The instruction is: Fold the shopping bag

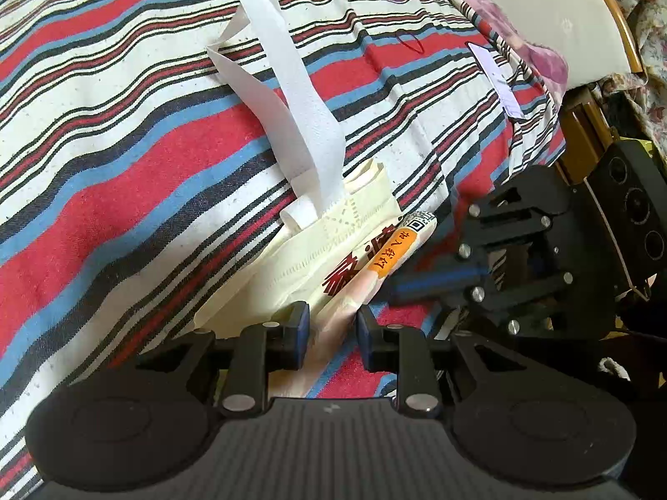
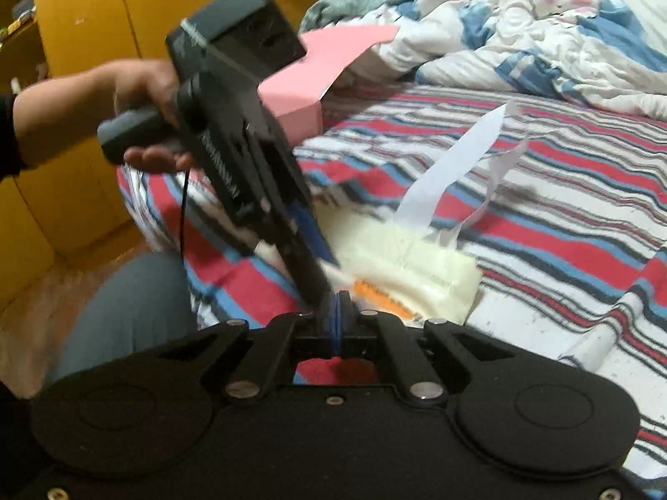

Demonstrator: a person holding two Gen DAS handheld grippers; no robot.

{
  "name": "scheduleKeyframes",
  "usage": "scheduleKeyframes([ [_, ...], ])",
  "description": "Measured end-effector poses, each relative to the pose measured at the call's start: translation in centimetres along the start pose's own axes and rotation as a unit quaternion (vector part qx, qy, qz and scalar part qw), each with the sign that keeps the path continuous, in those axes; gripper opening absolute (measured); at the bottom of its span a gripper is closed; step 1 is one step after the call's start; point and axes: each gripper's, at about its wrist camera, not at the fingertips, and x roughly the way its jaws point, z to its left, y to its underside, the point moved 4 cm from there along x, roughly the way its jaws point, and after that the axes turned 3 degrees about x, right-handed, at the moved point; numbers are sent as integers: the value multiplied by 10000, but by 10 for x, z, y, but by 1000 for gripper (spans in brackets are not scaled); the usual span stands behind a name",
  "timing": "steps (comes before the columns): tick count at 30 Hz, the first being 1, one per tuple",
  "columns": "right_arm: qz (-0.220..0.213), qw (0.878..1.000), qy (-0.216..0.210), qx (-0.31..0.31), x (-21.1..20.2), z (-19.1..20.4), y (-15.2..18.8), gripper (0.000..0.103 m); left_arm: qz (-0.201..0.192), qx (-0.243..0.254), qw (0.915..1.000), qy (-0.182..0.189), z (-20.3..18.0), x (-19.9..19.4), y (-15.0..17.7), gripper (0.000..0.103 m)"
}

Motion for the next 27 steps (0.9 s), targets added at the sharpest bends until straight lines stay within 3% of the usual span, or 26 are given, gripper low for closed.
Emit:
scheduleKeyframes([
  [9,-67,9985,86,539,13,-14,-4,0,116,-119,9998,56,5,5,-4,24],
  [12,-30,9933,-5,1157,16,-31,-8,0,172,27,9998,-45,2,6,-8,24],
  [16,167,9828,-187,1828,20,-53,-12,0,-268,619,9944,-808,-15,-13,-12,24],
  [20,352,9753,-387,2147,23,-66,-16,0,-1046,1234,9776,-1345,-37,-45,-9,24],
  [23,386,9746,-432,2163,23,-68,-17,0,-1078,1411,9742,-1395,-47,-42,-7,24],
  [27,389,9772,-370,2053,22,-64,-19,0,-639,1687,9690,-1690,-45,-9,0,24],
])
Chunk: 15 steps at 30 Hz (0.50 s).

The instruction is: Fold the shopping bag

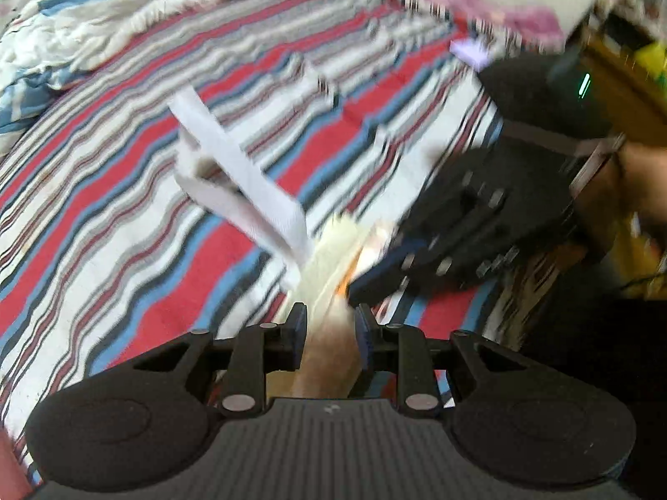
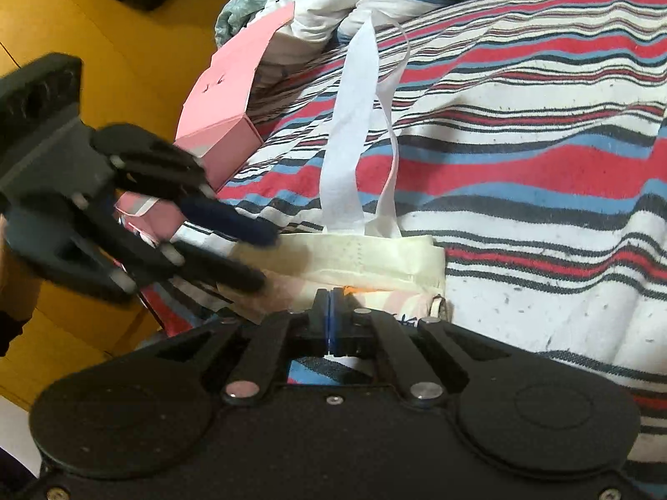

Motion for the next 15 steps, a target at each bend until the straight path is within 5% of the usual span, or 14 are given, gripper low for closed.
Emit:
scheduleKeyframes([
  [3,-35,9995,27,-301,-1,5,0,0,67,-12,10000,29,2,11,7,25],
  [6,-181,9832,381,-1776,-11,32,11,0,37,-227,9995,213,10,13,10,26],
  [9,-335,9183,1162,-3769,-22,62,33,0,24,-464,9979,442,19,15,13,26],
  [13,-43,7865,1948,-5861,-11,74,74,0,19,-743,9948,699,27,16,15,26],
  [15,13,7526,2026,-6265,-5,77,81,0,19,-859,9931,798,29,17,16,26],
])
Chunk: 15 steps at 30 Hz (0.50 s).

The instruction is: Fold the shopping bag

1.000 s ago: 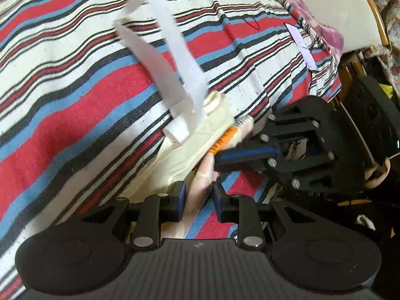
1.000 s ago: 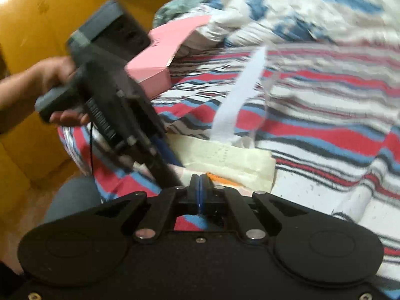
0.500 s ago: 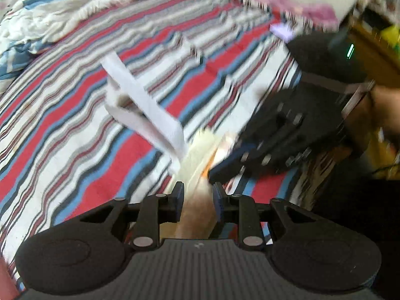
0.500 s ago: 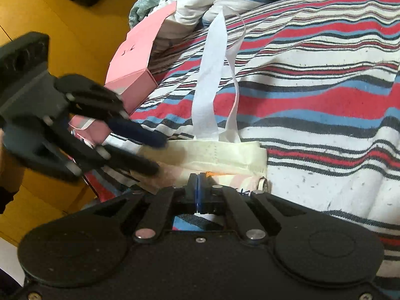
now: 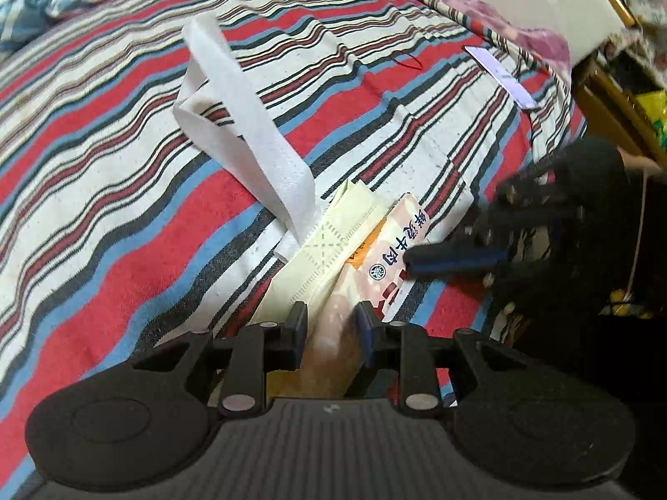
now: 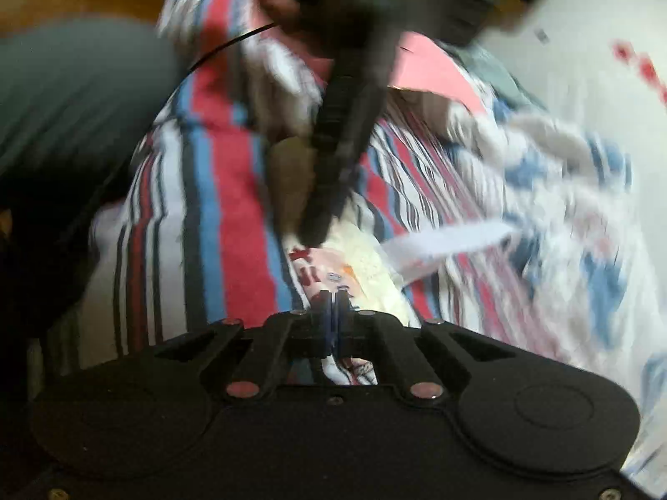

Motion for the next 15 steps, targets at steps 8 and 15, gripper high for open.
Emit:
scheduleKeyframes([
  [8,343,9916,149,-1237,6,14,1,18,19,-281,9991,329,10,3,-1,26],
  [15,290,9920,26,-1226,23,2,-4,29,10,-380,9974,614,18,5,-2,26],
])
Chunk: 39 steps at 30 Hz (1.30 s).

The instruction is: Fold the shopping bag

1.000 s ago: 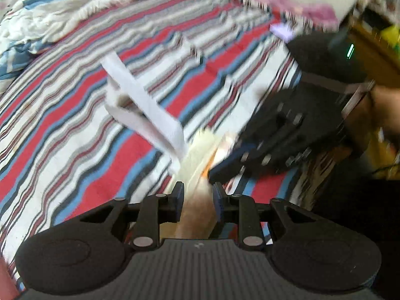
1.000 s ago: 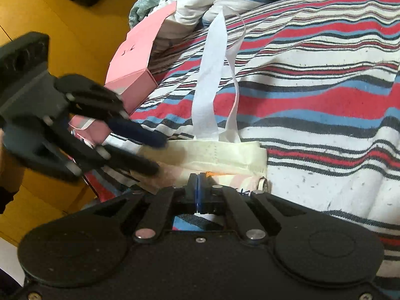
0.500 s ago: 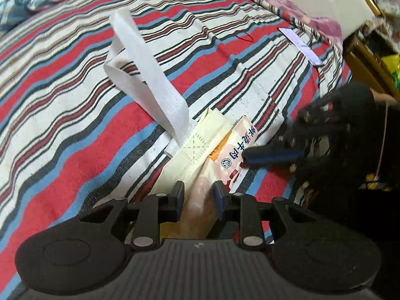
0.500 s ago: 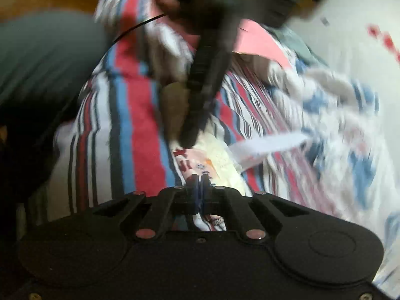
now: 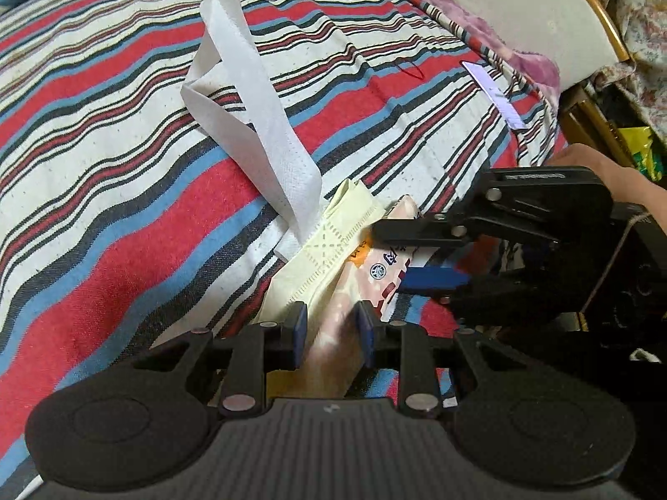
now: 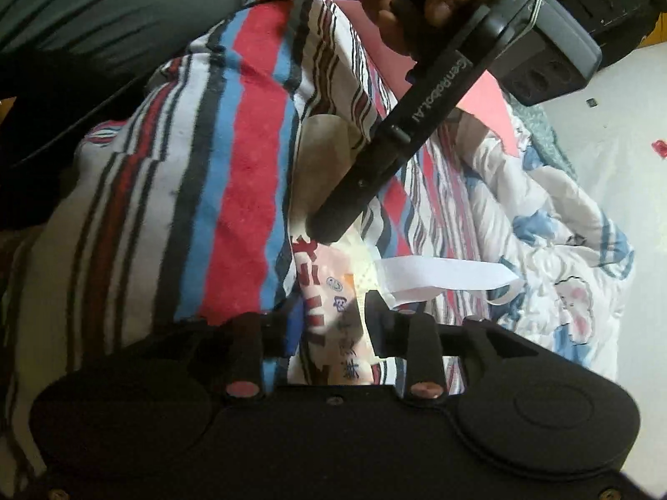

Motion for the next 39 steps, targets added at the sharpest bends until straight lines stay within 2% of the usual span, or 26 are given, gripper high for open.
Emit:
scheduleKeyframes([
  [4,-91,9985,-261,482,-3,-6,2,26,-162,175,9996,170,-3,-5,2,26],
  [6,-113,9941,-520,946,-10,-14,1,24,-245,183,9990,330,-8,-11,5,27],
  [8,-144,9854,-897,1438,-18,-21,0,24,-304,263,9980,480,-16,-15,11,27],
  [10,-134,9675,-1438,2078,-25,-27,-1,23,-364,495,9967,537,-28,-18,19,27],
  [11,-101,9535,-1734,2463,-26,-31,1,23,-391,571,9962,536,-33,-18,23,27],
  [12,-70,9345,-2031,2921,-25,-35,5,23,-446,655,9956,503,-38,-19,26,28],
  [16,64,8324,-3034,4636,-8,-53,28,23,-825,1036,9910,213,-53,-31,30,30],
  [18,125,7821,-3416,5210,5,-59,38,23,-872,1204,9885,287,-60,-36,29,30],
  [19,150,7611,-3588,5402,11,-61,42,23,-833,1313,9875,242,-64,-36,28,30],
  [21,197,7305,-3898,5603,20,-64,49,23,-675,1510,9862,109,-66,-32,24,30],
  [24,249,6992,-4292,5712,32,-64,55,23,-397,1740,9839,15,-65,-25,16,30],
  [26,273,6697,-4560,5855,42,-64,61,22,-173,1914,9813,106,-63,-21,11,30],
  [29,279,6356,-4863,5989,53,-61,67,22,164,1989,9797,164,-58,-11,4,30],
  [32,284,6174,-5064,6013,63,-58,70,20,513,1937,9796,177,-48,3,6,31],
  [35,285,6049,-5171,6049,70,-56,71,18,615,1620,9844,309,-41,4,2,31],
  [37,280,6036,-5128,6099,71,-52,70,17,626,1339,9883,385,-35,4,2,31],
  [38,242,6082,-5055,6116,69,-51,69,17,622,1226,9897,411,-32,4,2,31],
  [39,163,6228,-4915,6085,61,-50,67,17,602,1156,9906,419,-31,4,3,31],
])
